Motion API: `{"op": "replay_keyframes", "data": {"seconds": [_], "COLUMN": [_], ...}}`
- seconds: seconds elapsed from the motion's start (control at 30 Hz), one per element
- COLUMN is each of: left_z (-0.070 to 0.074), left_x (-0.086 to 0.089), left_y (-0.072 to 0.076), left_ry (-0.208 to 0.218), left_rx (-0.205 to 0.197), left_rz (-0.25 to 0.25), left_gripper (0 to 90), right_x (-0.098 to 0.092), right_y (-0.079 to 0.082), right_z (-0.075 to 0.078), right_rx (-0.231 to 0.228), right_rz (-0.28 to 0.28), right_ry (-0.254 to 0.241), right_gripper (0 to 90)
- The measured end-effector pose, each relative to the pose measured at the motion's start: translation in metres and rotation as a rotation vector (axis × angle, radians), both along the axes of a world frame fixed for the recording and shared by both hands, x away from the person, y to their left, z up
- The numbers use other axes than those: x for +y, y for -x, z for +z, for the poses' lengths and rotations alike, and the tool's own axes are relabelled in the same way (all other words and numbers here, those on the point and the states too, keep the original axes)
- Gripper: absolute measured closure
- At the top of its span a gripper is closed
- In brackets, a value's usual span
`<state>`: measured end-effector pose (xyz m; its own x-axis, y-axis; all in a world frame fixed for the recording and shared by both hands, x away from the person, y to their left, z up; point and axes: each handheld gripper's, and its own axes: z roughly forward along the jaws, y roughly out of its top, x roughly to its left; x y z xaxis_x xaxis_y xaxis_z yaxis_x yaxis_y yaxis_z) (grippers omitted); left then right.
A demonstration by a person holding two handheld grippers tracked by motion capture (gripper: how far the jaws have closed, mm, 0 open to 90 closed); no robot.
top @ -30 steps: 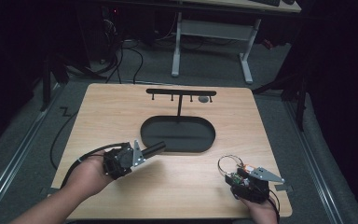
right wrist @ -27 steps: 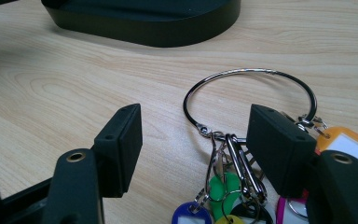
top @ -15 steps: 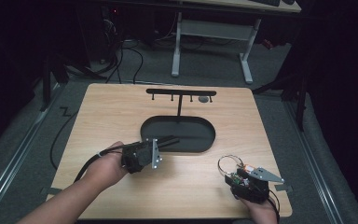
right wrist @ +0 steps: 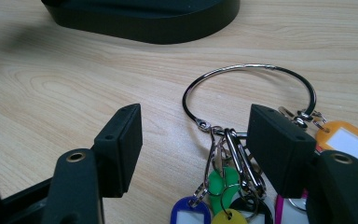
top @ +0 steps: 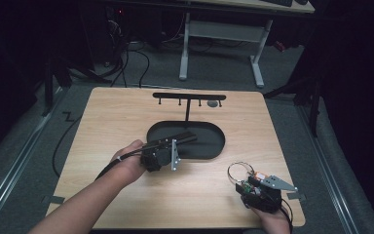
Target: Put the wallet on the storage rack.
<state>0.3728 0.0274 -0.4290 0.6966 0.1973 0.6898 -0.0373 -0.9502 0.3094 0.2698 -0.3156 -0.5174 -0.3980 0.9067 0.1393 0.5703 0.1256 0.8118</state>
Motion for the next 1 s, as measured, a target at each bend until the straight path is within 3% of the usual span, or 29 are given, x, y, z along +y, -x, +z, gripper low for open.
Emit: {"op": "replay_keyframes", "data": {"seconds": [0.27,0.4,0.53,0.83,1.0], "left_z": [-0.018,-0.022,-0.026,-0.04,-0.045], "left_x": [-0.021,-0.03,-0.038,-0.055,-0.057], "left_y": [-0.011,-0.017,-0.021,-0.034,-0.043], "left_ry": [-0.068,-0.066,-0.098,-0.112,-0.124], "left_rx": [-0.042,-0.057,-0.07,-0.063,-0.04], "left_rz": [-0.045,-0.06,-0.086,-0.112,-0.107], "left_gripper": [76.1,76.0,76.0,75.9,75.6], "right_x": [0.0,-0.001,-0.001,-0.003,-0.005], "right_y": [0.0,0.0,0.0,0.0,0.0], "right_z": [-0.001,-0.001,-0.002,-0.003,-0.004], "right_rx": [0.003,0.005,0.009,0.011,0.013], "right_rz": [0.005,0.004,0.004,0.007,0.007], "right_ry": [-0.003,-0.008,-0.013,-0.02,-0.023], "right_gripper": [36.1,36.1,36.1,36.2,36.1]}}
